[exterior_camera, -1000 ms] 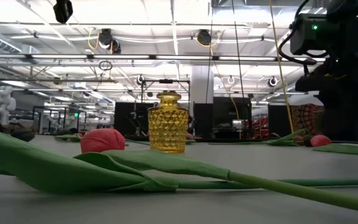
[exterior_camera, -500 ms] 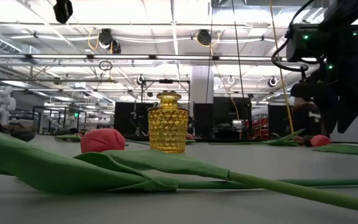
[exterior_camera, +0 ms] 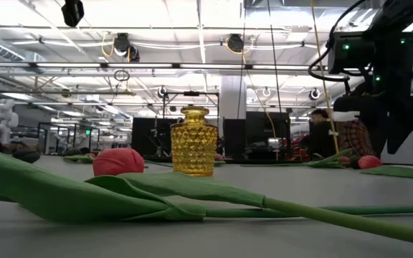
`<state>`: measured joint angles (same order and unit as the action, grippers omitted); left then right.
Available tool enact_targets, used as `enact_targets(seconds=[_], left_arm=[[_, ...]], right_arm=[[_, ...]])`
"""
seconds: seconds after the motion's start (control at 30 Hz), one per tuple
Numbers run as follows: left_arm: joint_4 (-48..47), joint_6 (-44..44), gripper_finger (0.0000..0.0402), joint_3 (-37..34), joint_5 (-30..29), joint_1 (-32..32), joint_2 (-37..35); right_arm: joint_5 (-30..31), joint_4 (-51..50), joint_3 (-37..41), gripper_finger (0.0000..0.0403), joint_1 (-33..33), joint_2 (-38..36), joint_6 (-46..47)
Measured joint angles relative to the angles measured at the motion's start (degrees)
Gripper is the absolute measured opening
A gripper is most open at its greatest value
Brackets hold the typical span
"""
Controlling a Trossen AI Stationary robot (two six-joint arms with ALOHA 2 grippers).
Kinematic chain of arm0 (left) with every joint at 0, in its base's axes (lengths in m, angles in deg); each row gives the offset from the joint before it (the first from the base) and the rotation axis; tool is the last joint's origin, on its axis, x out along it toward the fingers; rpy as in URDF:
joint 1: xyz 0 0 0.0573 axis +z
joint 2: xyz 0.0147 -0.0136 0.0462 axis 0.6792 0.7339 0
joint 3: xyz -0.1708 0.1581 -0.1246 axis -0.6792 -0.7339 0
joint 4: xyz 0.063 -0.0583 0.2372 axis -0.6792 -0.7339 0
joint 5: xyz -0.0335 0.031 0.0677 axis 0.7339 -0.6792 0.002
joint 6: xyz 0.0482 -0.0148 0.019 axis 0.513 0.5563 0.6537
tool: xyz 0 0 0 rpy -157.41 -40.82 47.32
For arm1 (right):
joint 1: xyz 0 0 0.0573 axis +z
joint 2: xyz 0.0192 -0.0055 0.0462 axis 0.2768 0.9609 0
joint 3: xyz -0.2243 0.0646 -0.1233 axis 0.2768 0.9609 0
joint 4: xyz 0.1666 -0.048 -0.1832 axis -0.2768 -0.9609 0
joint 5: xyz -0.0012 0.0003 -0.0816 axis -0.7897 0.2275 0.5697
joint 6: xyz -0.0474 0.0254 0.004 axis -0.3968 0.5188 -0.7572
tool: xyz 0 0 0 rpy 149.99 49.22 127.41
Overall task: Sort flowers into vase by color
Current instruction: Put the middle right pink flower into the yellow vase
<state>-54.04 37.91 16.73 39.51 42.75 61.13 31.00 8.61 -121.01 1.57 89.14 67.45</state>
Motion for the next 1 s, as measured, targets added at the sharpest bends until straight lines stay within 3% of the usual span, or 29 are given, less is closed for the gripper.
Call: enact_targets(seconds=[0.23,1.0], left_arm=[[0.0,0.0,0.0026,0.0,0.0,0.0,0.0],[0.0,0.0,0.0026,0.0,0.0,0.0,0.0]], right_arm=[[-0.8,1.2,1.5,0.0125,-2.8,0.0,-1.9],[-2.5,7.6,5.7,0.0125,-2.4,0.9,-1.4]])
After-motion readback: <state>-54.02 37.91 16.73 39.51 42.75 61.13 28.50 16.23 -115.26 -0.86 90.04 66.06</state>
